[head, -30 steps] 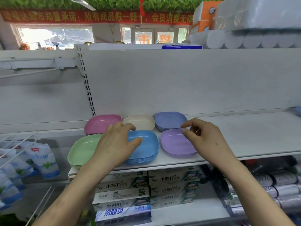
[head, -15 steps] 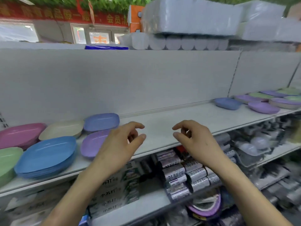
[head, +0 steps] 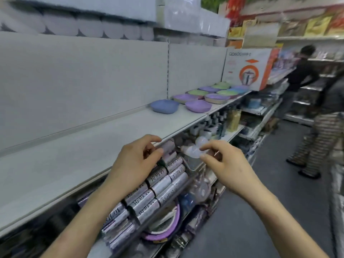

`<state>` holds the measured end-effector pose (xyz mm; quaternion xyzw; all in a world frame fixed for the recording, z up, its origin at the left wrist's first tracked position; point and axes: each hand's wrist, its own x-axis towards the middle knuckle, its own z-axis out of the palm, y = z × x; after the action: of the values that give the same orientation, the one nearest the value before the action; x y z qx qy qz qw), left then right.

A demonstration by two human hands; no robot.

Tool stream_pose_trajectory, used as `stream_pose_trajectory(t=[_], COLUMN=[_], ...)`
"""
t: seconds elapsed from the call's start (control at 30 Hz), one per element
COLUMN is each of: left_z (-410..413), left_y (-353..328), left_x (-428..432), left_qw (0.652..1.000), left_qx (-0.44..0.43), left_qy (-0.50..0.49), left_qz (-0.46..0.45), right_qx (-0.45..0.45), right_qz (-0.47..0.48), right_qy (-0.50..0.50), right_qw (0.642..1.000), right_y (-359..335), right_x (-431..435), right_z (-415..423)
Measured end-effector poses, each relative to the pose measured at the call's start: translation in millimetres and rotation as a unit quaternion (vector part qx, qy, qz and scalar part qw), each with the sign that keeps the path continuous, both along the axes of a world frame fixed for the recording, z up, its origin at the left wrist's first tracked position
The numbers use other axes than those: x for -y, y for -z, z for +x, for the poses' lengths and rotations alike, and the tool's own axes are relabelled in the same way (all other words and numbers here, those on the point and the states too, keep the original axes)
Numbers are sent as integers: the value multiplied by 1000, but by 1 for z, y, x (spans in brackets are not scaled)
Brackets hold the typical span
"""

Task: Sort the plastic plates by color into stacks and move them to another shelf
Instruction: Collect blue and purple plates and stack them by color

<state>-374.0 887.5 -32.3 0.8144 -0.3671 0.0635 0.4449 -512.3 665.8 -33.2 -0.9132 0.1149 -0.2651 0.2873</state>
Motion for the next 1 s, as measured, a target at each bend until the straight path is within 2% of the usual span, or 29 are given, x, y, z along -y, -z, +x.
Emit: stream_pose_trajectory(t=[0.23, 0.53, 0.7, 0.83, 1.0], left_z=[51, 131, 151, 169, 191], left_y=[11, -3, -6, -5, -8], left_x=[121, 232, 283, 314, 324], left_qw=[999, 998, 998, 994, 970], left_qx=[-11, -29, -16, -15, -22], left_qy=[32, -20, -48, -108, -244], left_qz=[-24, -60, -41, -22, -2], right_qx=[-18, -11, -12, 0, -2], right_qz=[-13, -52, -44, -26, -13], right_qy=[34, -2, -19, -56, -146], right_qw=[999, 999, 999, 998, 989], right_y=[5, -33, -28, -23, -24], right_x=[101, 209, 270, 317, 360], right_z=[42, 133, 163, 204, 269])
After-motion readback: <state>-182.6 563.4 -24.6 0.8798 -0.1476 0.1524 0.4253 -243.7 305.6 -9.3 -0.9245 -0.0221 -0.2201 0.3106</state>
